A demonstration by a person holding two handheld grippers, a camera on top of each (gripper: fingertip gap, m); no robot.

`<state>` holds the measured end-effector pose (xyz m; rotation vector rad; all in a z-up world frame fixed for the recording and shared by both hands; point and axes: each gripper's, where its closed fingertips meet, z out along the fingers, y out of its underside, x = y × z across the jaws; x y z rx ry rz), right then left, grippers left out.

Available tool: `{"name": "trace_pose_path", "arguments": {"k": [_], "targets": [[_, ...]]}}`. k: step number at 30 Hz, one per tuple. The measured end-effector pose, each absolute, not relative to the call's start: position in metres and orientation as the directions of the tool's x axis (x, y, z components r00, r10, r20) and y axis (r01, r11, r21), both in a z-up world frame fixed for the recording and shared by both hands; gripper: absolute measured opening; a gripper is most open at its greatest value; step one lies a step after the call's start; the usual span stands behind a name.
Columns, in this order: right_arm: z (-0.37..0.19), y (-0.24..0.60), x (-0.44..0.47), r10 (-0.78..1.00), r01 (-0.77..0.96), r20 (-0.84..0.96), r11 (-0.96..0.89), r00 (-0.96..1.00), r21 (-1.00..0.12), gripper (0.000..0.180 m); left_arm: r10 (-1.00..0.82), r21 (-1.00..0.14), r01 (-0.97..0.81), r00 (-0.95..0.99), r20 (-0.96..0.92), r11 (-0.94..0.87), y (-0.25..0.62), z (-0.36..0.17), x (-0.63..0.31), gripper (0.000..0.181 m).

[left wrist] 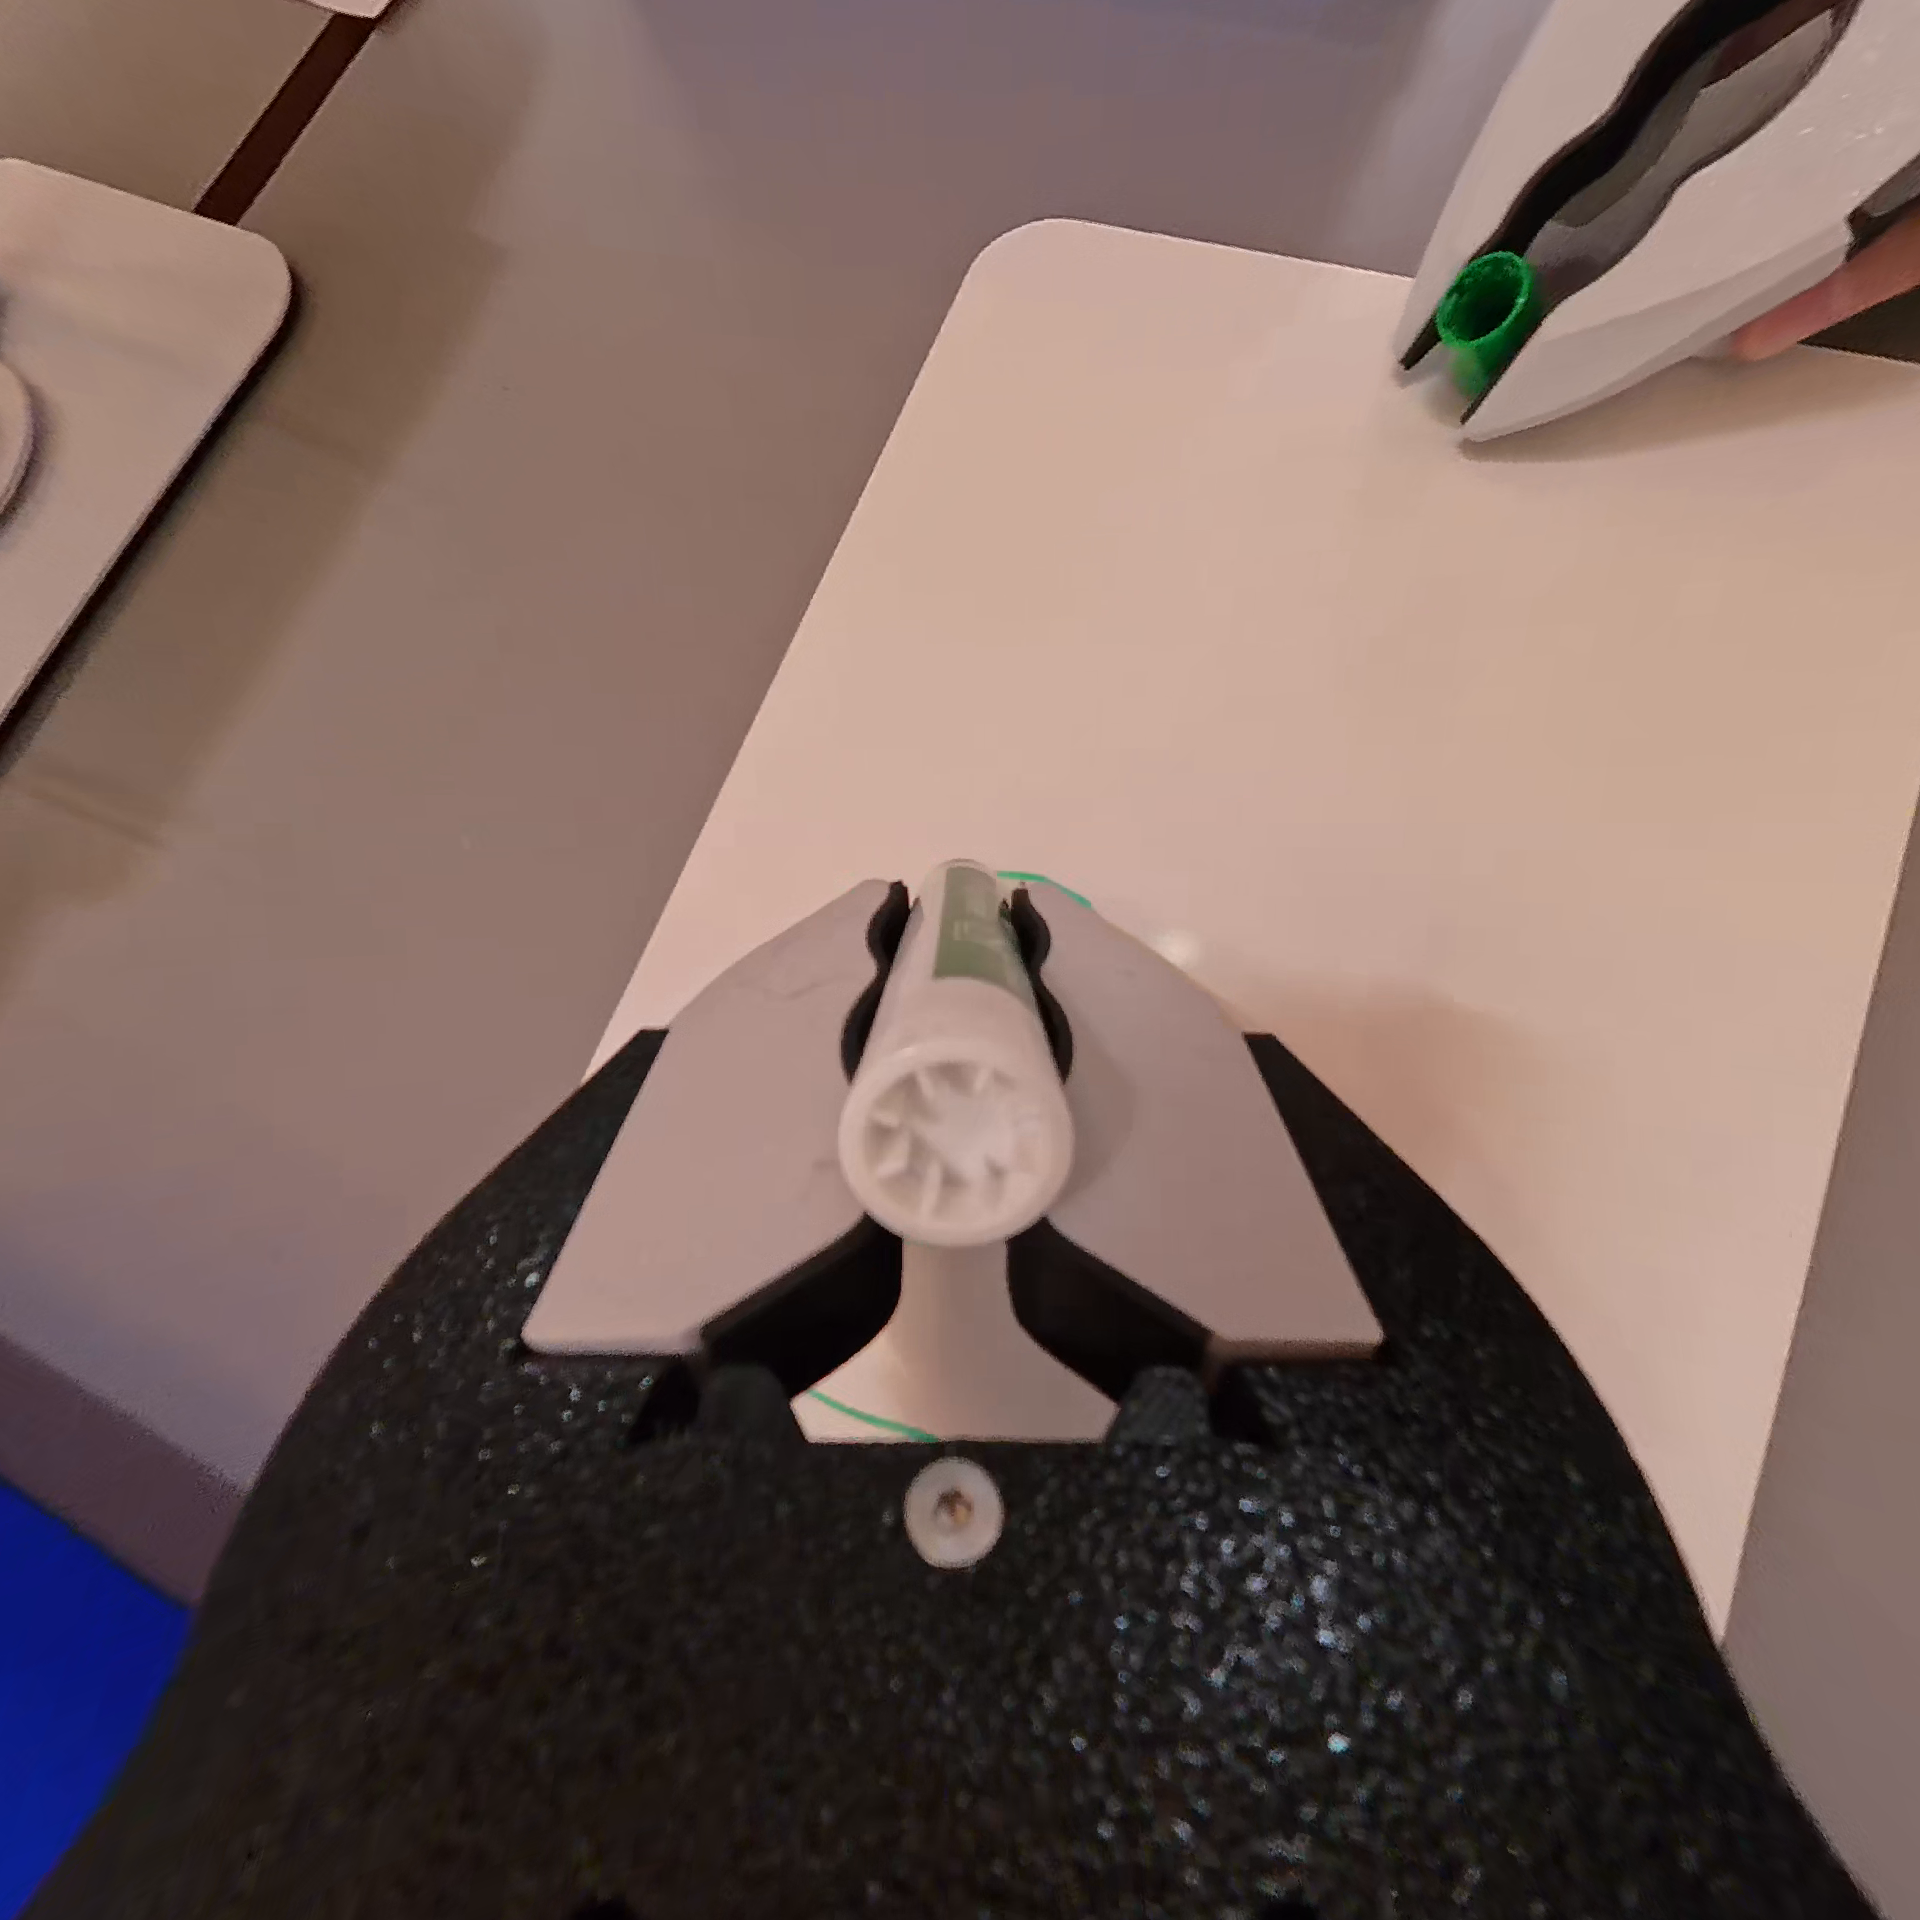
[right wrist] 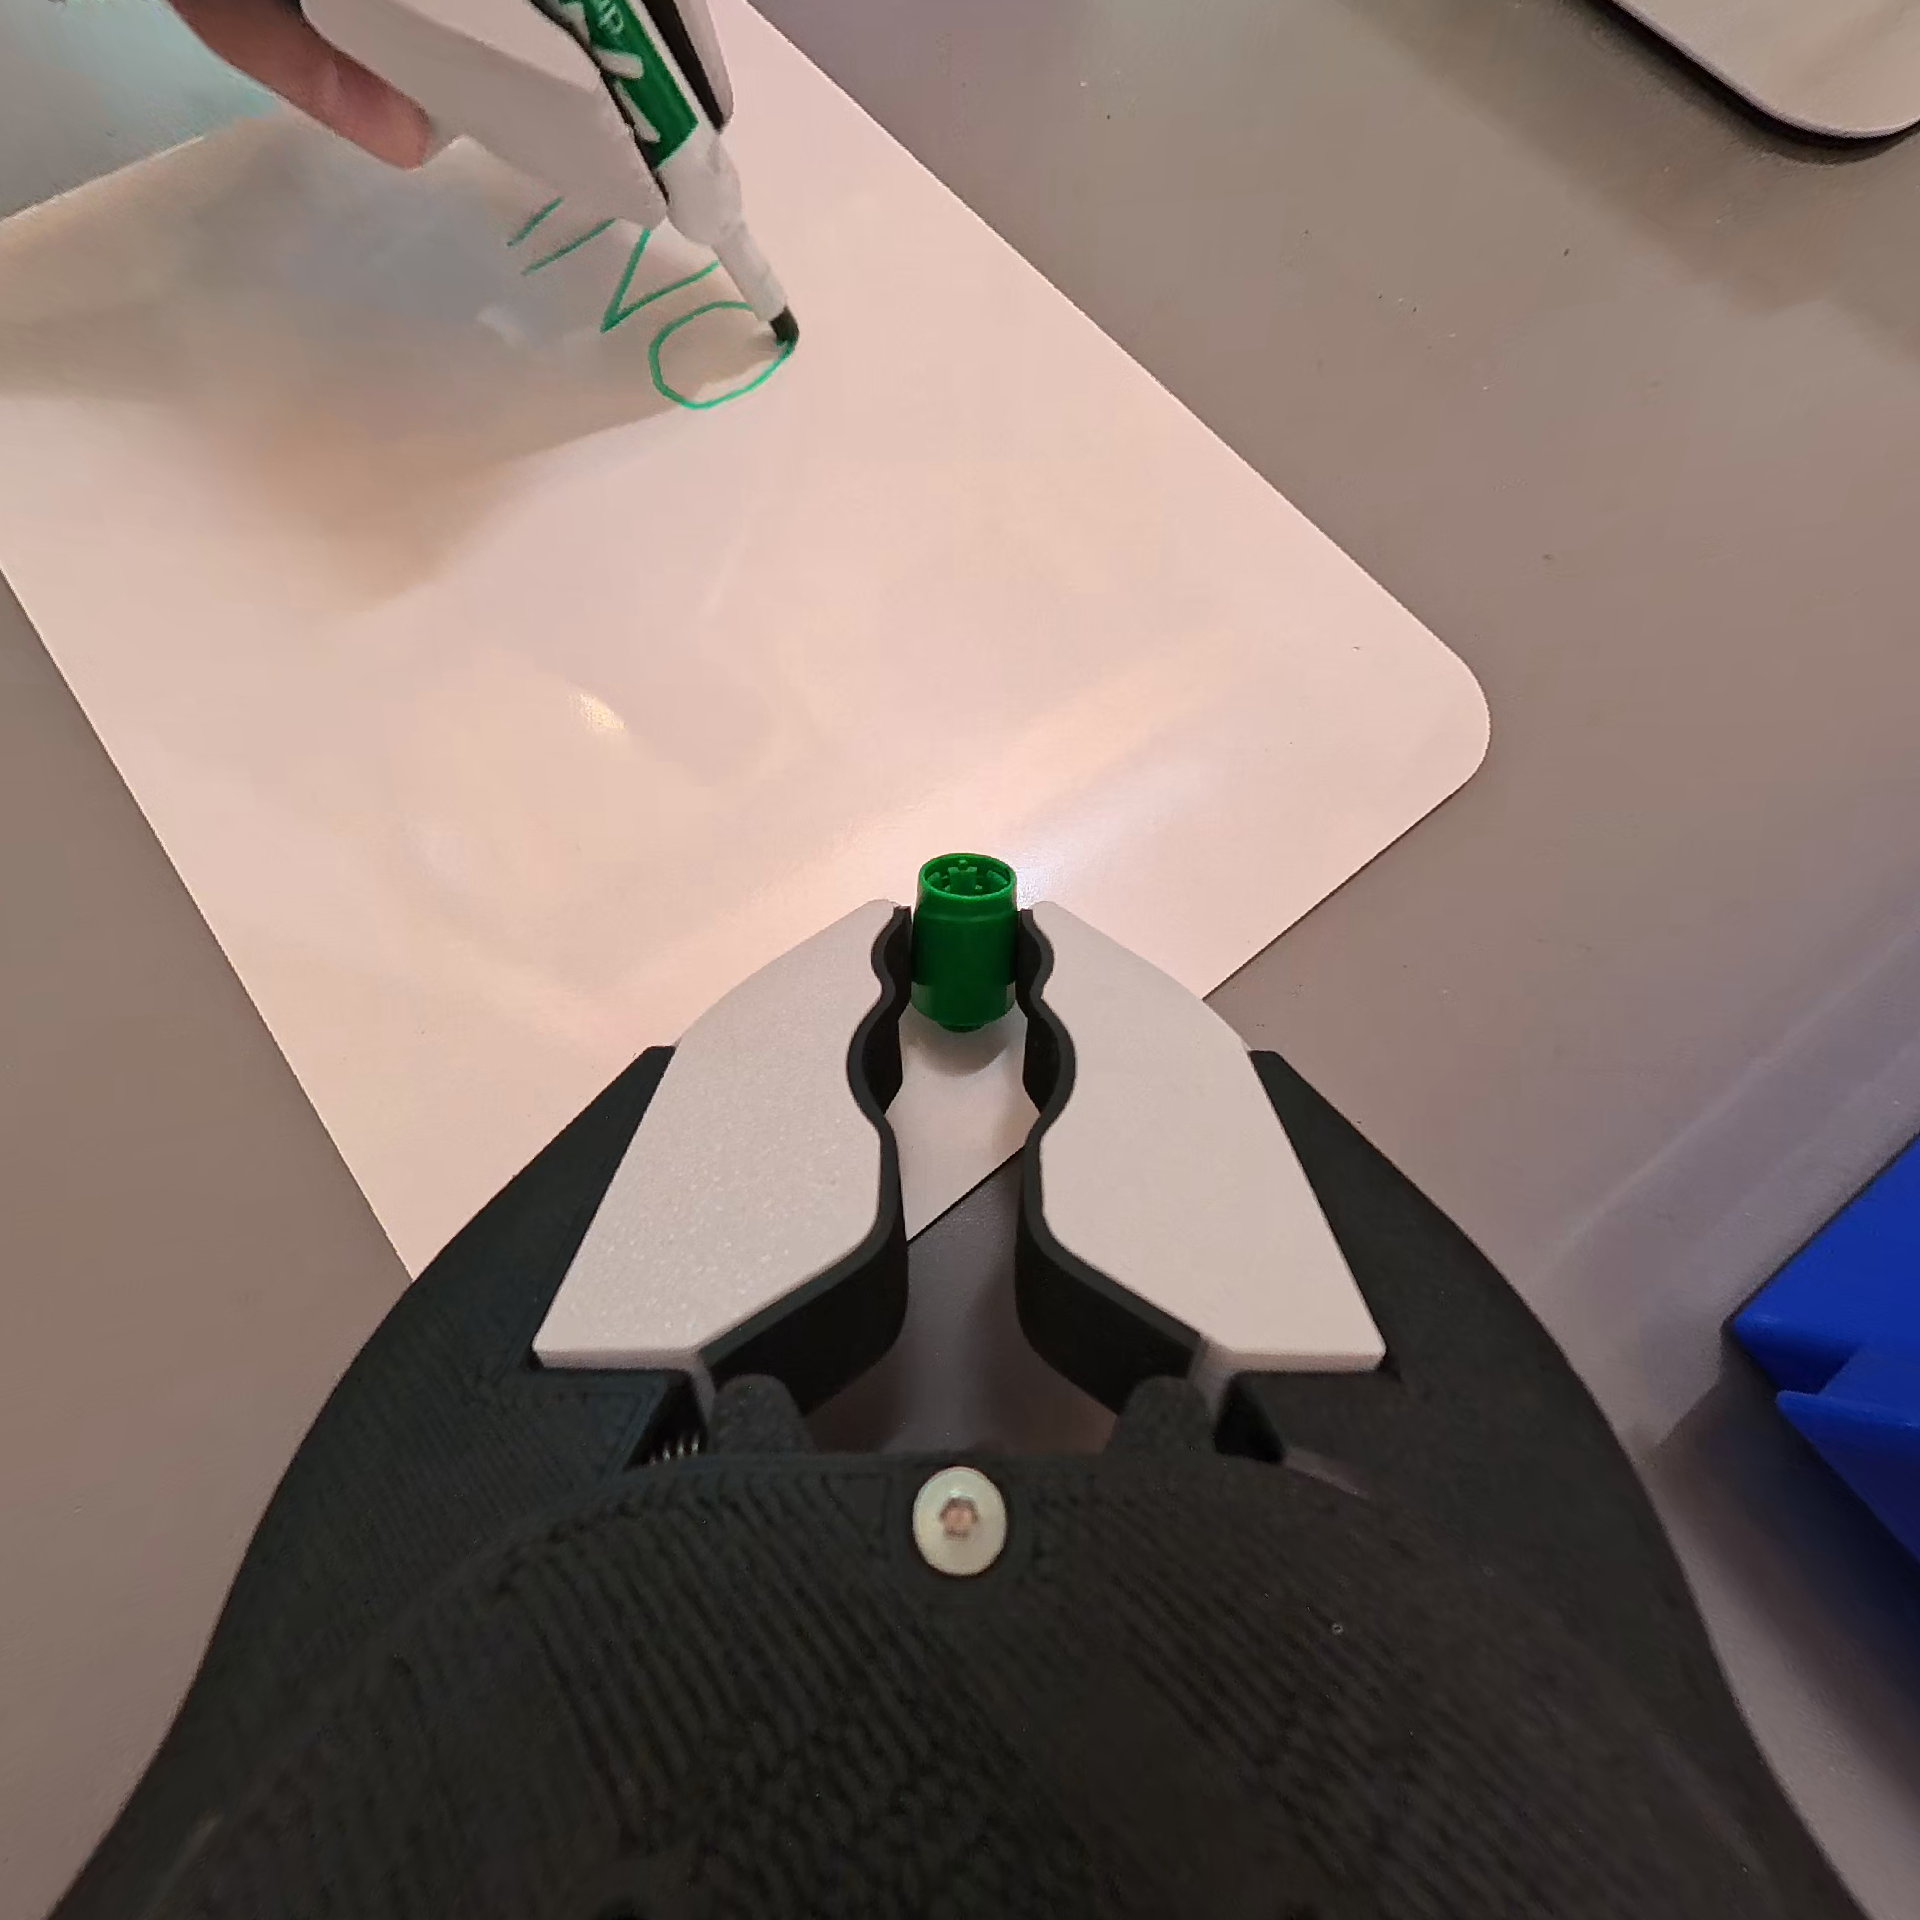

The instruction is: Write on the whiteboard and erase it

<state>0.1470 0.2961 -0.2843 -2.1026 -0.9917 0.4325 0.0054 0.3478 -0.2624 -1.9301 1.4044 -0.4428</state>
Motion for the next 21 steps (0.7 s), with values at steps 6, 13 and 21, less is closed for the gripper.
{"name": "trace_pose_path", "arguments": {"k": [6,13,21], "targets": [[-0.284,0.296,0.147,0.767,0.510,0.014,-0.413,0.641,-0.755,0.019,-0.912,-0.752,-0.628,0.400,-0.088,-0.202,0.349,-0.252,0.003,0.019],[-0.284,0.296,0.147,0.767,0.510,0.015,-0.412,0.641,-0.755,0.019,-0.926,-0.736,-0.654,0.362,-0.102,-0.175,0.344,-0.254,0.020,0.019],[-0.285,0.296,0.147,0.767,0.508,0.007,-0.418,0.641,-0.754,0.019,-0.926,-0.708,-0.689,0.351,-0.136,-0.157,0.347,-0.258,0.024,0.020]]}}
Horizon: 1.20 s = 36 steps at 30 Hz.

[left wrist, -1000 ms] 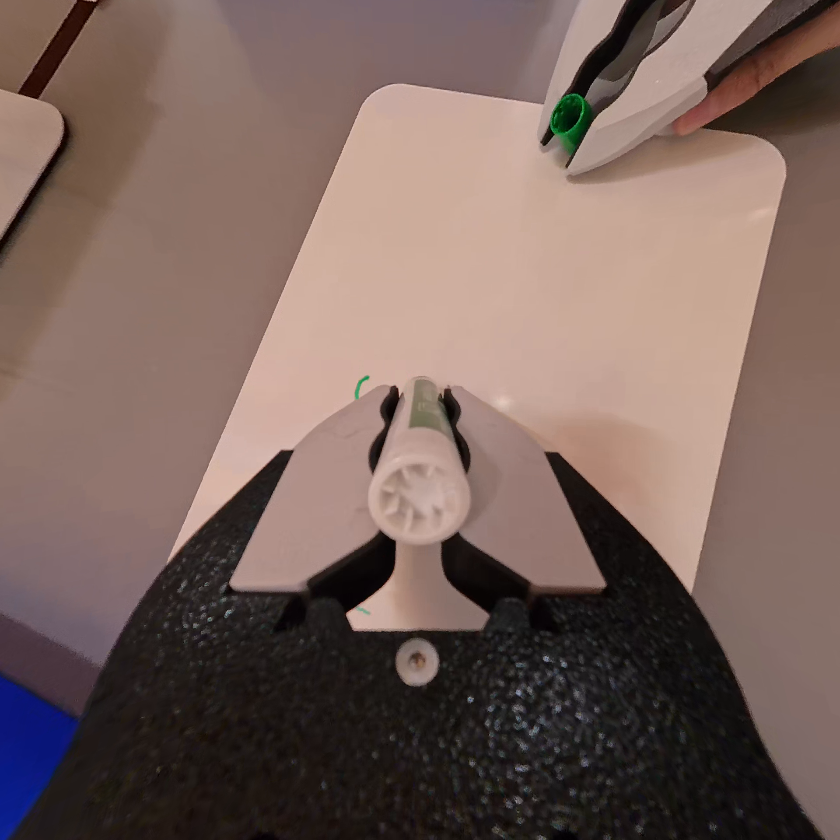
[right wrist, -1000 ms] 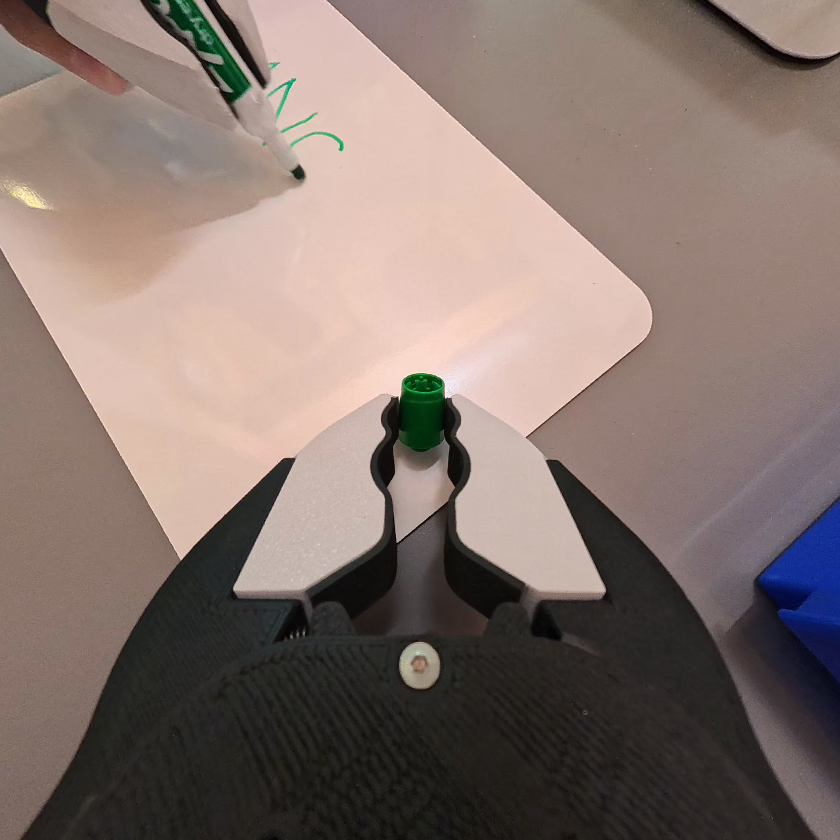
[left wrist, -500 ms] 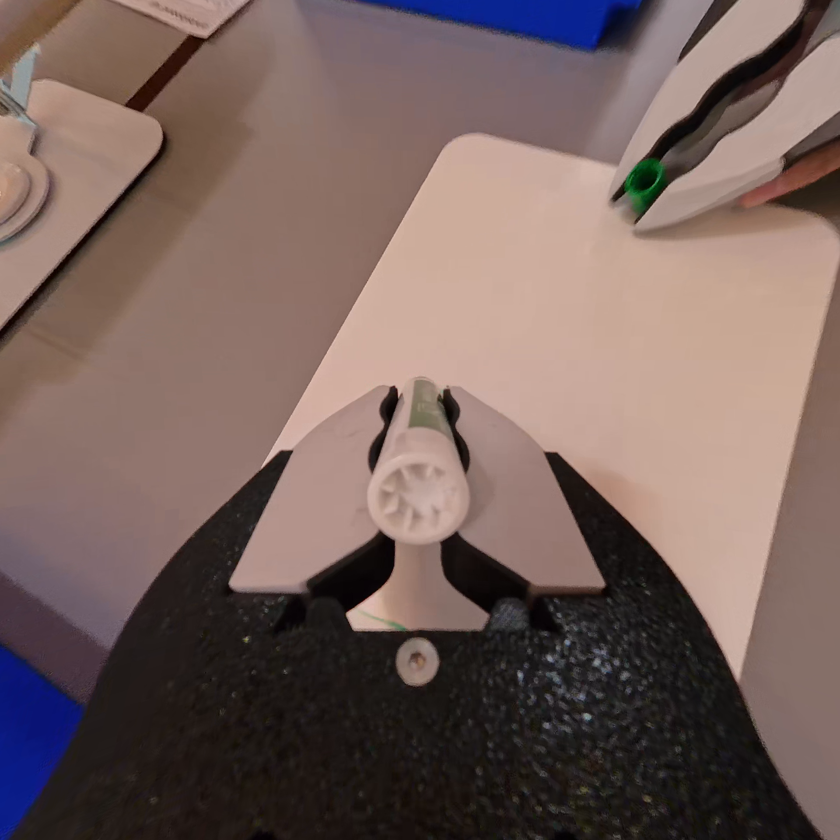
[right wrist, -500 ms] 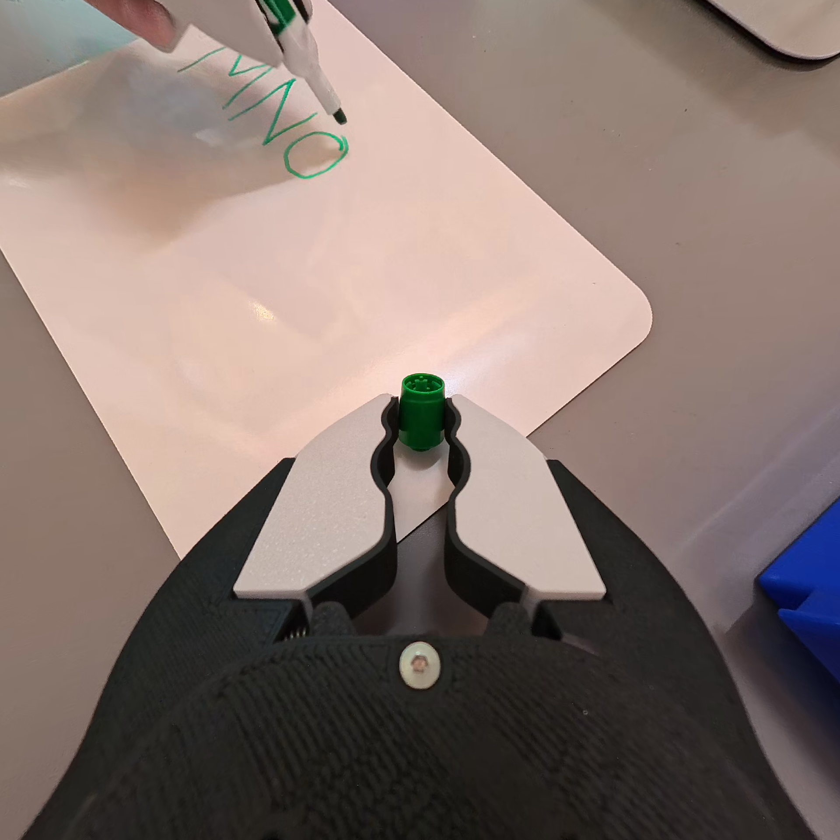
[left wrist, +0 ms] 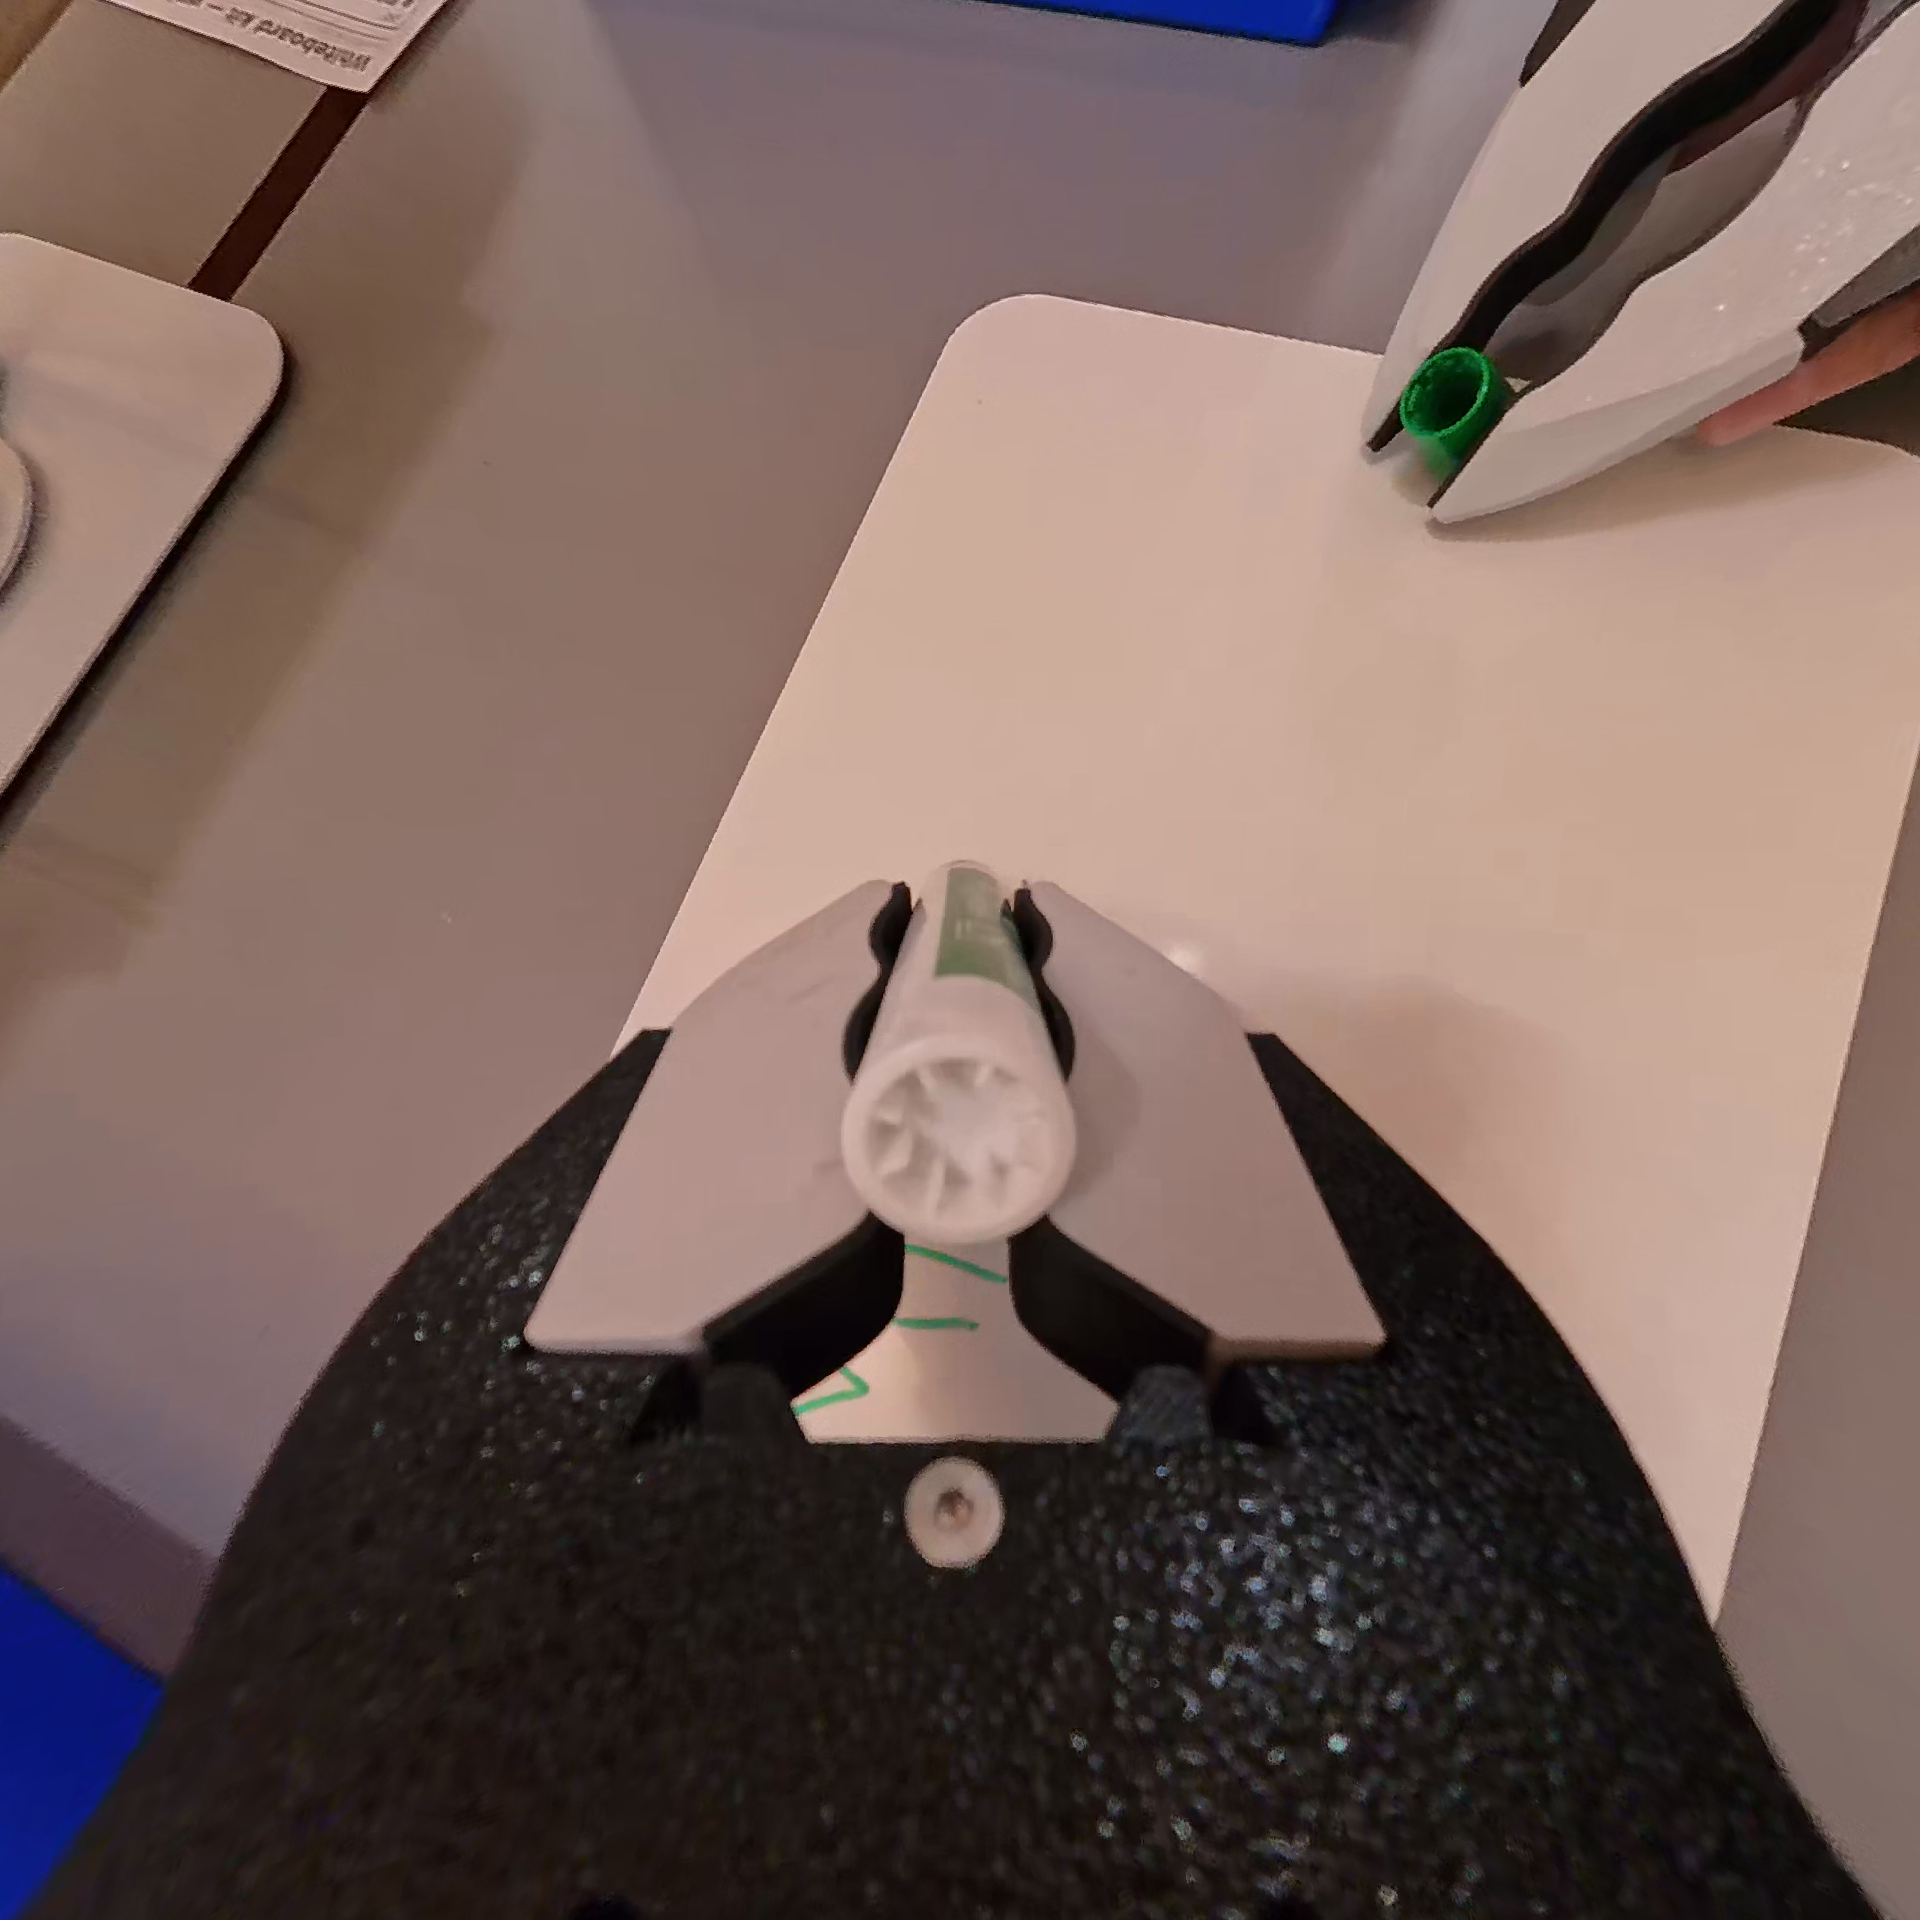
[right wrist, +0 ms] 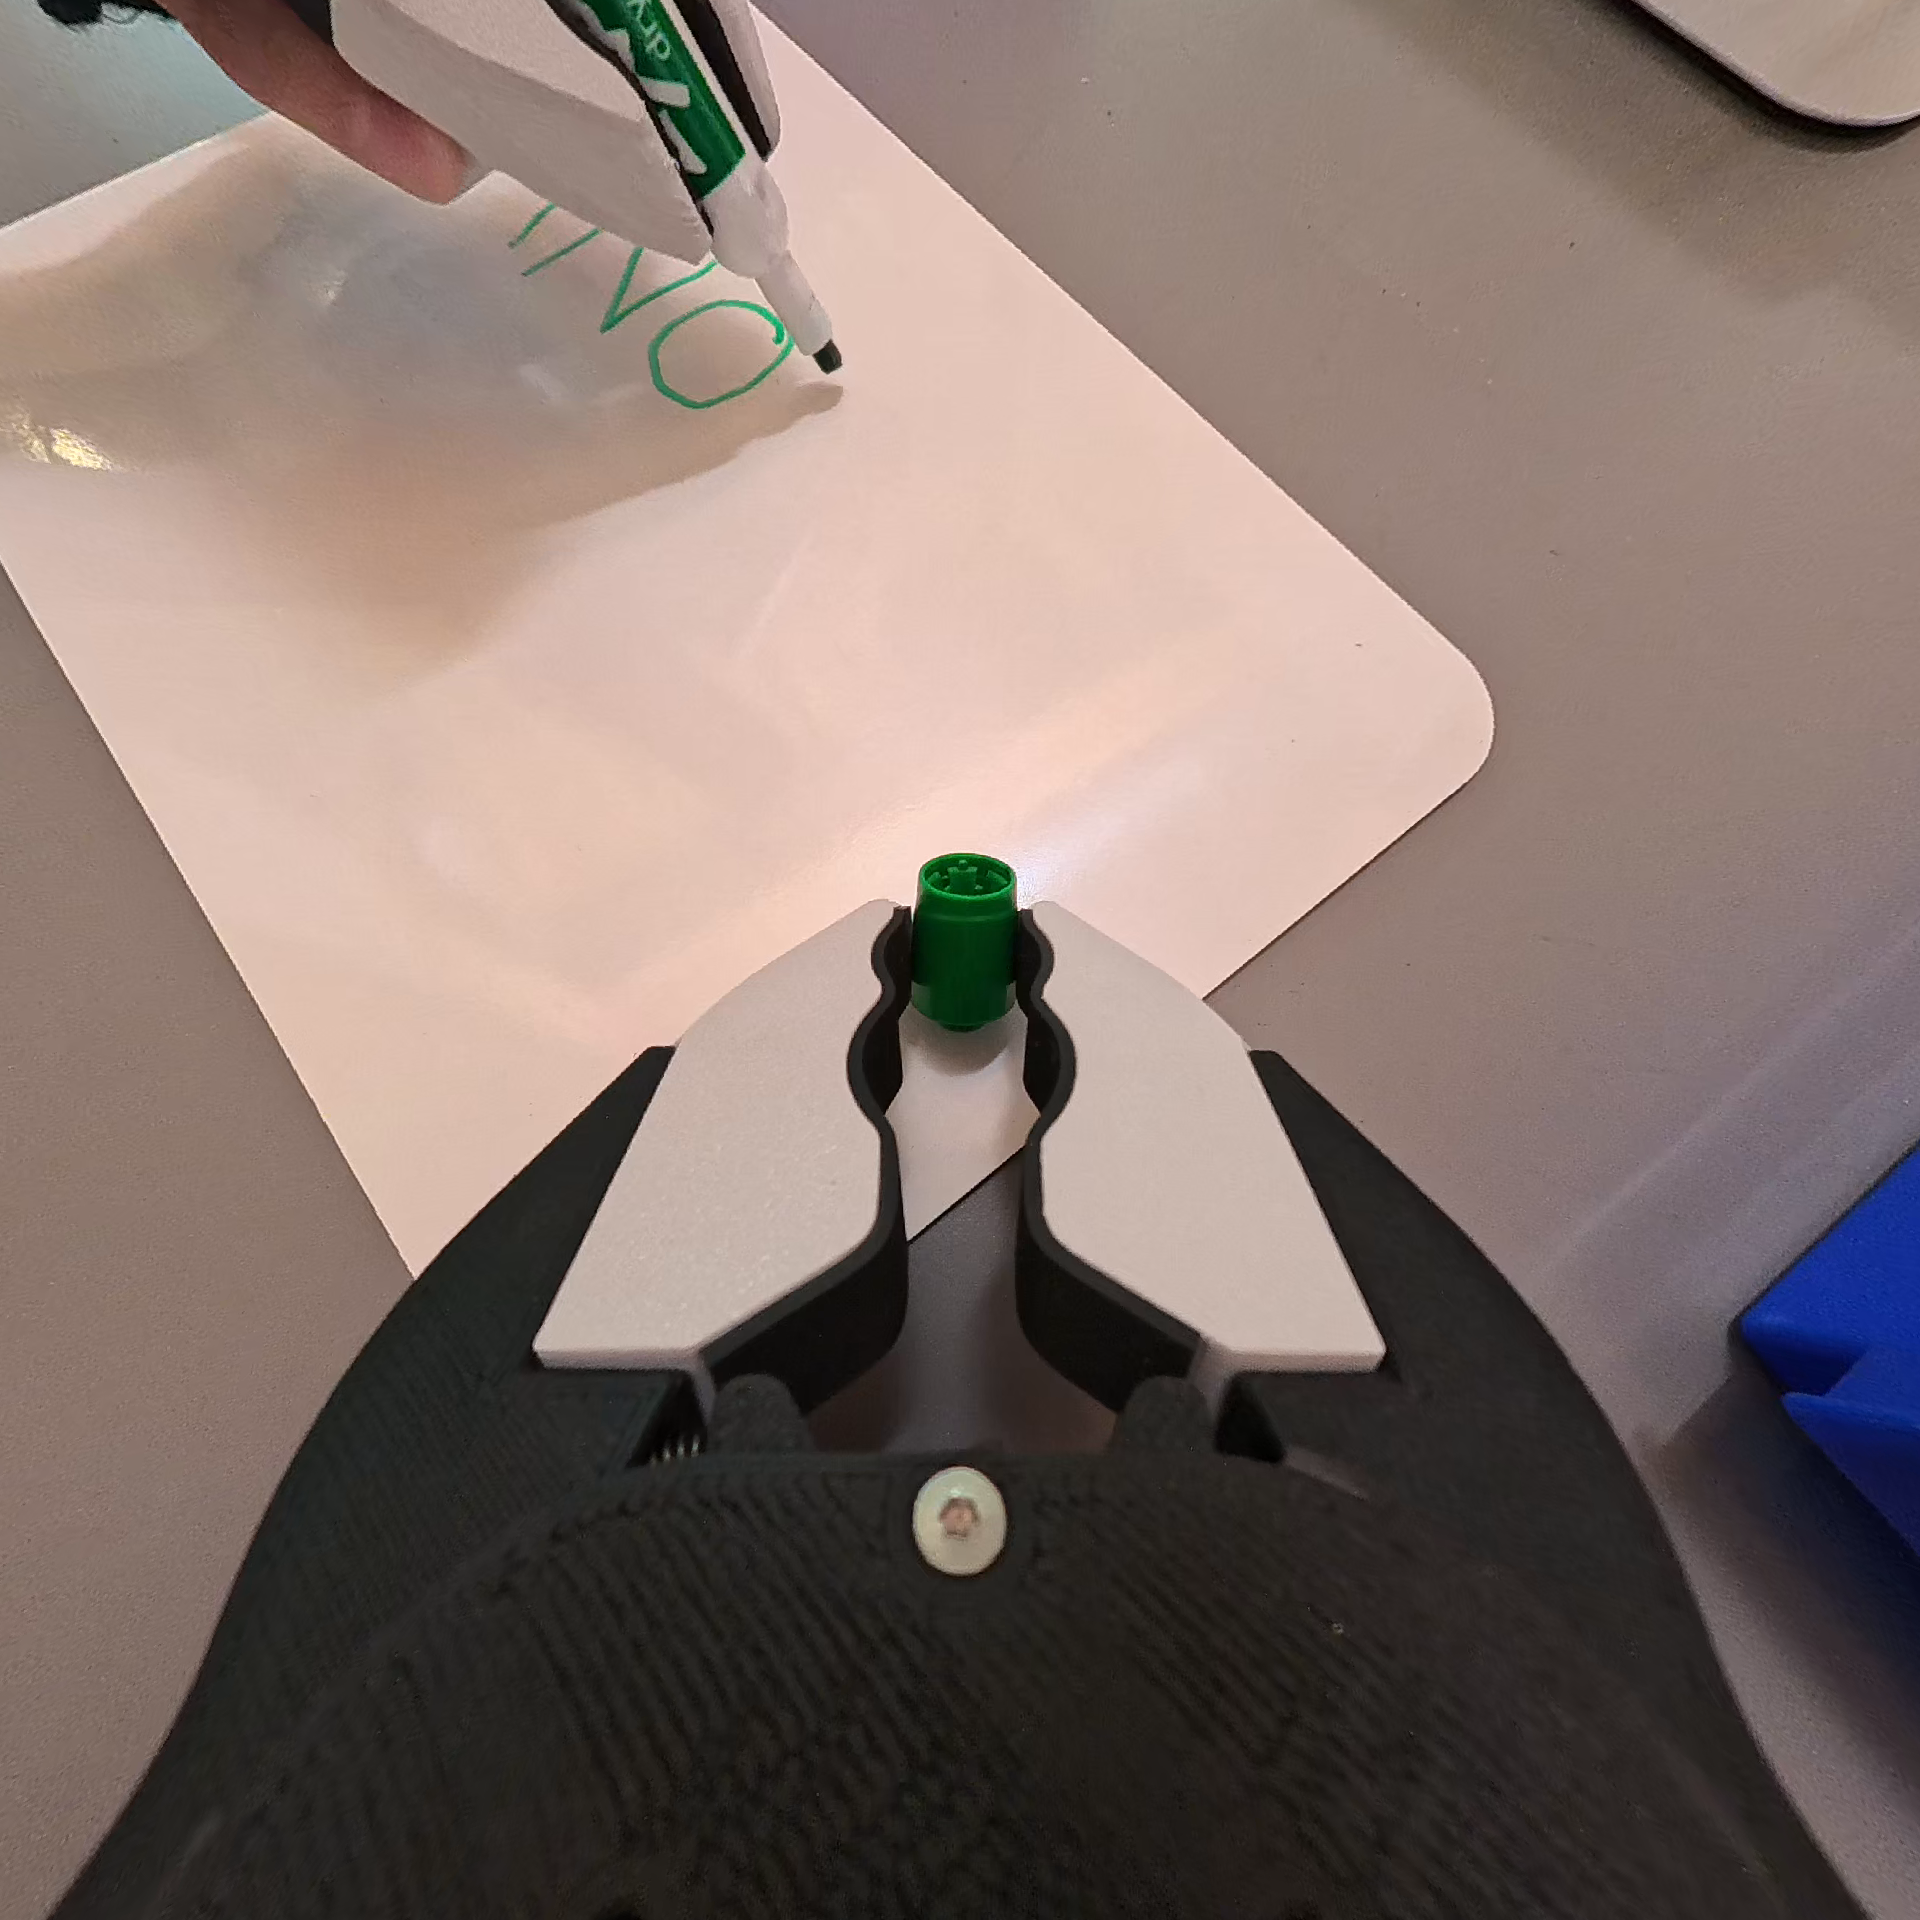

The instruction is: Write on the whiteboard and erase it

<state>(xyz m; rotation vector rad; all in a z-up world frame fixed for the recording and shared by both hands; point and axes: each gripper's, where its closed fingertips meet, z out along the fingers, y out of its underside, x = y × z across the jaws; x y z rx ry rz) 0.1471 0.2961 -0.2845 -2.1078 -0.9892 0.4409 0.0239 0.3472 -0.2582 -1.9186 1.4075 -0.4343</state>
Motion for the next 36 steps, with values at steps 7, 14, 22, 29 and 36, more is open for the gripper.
{"name": "trace_pose_path", "arguments": {"k": [7,14,22,29,36], "targets": [[-0.285,0.296,0.147,0.767,0.507,0.006,-0.418,0.641,-0.753,0.019,-0.926,-0.680,-0.719,0.340,-0.163,-0.144,0.345,-0.262,0.022,0.019],[-0.285,0.296,0.147,0.767,0.506,0.003,-0.420,0.641,-0.753,0.019,-0.947,-0.671,-0.732,0.286,-0.146,-0.117,0.319,-0.261,0.026,0.019],[-0.285,0.296,0.147,0.767,0.507,0.004,-0.420,0.641,-0.753,0.019,-0.909,-0.726,-0.671,0.383,-0.163,-0.152,0.335,-0.250,0.024,0.019],[-0.285,0.296,0.147,0.767,0.507,0.003,-0.420,0.641,-0.753,0.019,-0.899,-0.689,-0.702,0.401,-0.174,-0.180,0.349,-0.262,0.021,0.019],[-0.285,0.296,0.147,0.767,0.504,-0.003,-0.424,0.641,-0.752,0.019,-0.903,-0.695,-0.701,0.389,-0.185,-0.159,0.353,-0.262,0.031,0.019]]}}
